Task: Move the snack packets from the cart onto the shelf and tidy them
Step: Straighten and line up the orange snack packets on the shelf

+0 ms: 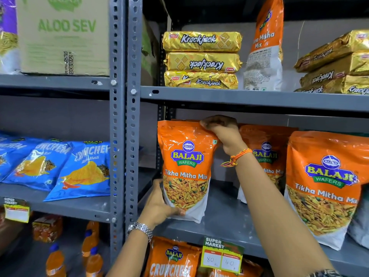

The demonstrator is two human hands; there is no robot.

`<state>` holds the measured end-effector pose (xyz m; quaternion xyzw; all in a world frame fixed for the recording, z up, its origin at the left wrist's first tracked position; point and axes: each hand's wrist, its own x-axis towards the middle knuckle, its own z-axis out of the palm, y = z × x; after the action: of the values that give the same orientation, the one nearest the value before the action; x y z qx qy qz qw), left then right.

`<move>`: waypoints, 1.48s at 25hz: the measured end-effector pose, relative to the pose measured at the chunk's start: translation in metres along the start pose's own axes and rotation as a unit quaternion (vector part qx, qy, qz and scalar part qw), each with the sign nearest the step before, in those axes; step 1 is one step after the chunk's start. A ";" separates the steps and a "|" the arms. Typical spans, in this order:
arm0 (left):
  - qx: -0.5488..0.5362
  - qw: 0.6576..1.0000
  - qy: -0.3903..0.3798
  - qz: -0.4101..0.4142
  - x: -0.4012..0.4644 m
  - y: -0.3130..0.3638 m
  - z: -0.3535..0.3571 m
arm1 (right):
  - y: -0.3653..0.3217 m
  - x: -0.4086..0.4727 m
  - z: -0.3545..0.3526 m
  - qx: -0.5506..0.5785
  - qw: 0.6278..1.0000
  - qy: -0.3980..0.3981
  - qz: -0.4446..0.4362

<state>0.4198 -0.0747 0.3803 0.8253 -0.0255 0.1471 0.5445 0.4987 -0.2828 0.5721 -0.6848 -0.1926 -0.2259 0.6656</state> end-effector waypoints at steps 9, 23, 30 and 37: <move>-0.003 1.000 0.018 -0.004 0.001 -0.002 0.002 | 0.019 -0.013 -0.025 -0.021 0.997 0.072 -0.017; 0.013 0.936 0.287 0.202 -0.049 0.041 0.045 | 0.050 -0.160 -0.111 -0.151 0.953 0.227 -0.135; 0.120 0.975 -0.038 0.181 0.002 0.098 0.151 | 0.090 -0.219 -0.199 -0.319 0.876 0.359 -0.033; 0.062 0.990 -0.116 0.056 0.093 0.110 0.225 | 0.118 -0.227 -0.243 -0.337 0.878 0.338 0.035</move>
<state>0.5343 -0.3120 0.4221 0.8664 -0.1254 0.0818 0.4763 0.3651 -0.5214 0.3493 -0.7558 0.1564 -0.4715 0.4267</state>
